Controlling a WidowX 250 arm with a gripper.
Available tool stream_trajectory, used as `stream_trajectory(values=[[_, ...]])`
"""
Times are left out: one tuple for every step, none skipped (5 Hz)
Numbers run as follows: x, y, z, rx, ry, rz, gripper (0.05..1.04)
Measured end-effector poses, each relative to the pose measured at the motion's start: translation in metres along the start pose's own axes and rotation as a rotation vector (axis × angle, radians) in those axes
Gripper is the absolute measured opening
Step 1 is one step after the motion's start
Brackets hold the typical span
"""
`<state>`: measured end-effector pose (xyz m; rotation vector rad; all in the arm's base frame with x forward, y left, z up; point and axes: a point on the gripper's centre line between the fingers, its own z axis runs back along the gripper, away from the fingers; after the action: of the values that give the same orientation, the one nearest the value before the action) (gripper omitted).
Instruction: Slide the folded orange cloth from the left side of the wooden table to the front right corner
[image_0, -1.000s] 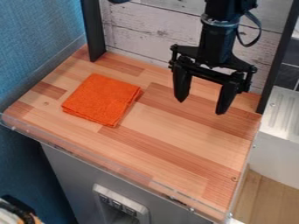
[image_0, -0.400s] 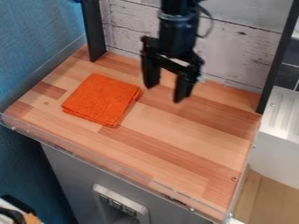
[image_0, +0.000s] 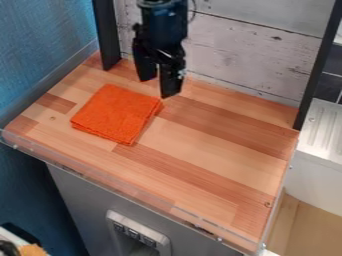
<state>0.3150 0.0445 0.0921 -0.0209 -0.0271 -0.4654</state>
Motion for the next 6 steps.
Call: stream_trajectory(values=[[-0.001, 0.025, -0.005, 0.000, -0.007, -0.079, 0.999], [-0.005, 0.047, -0.007, -0.006, -0.003, -0.129, 0.999], [-0.010, 0.060, -0.008, -0.016, 0.005, -0.163, 0.999], [-0.016, 0.069, -0.010, -0.026, 0.023, -0.189, 0.998], [-0.019, 0.080, -0.007, -0.026, 0.036, -0.197, 0.958], [-0.021, 0.082, -0.007, -0.020, 0.046, -0.203, 0.684]])
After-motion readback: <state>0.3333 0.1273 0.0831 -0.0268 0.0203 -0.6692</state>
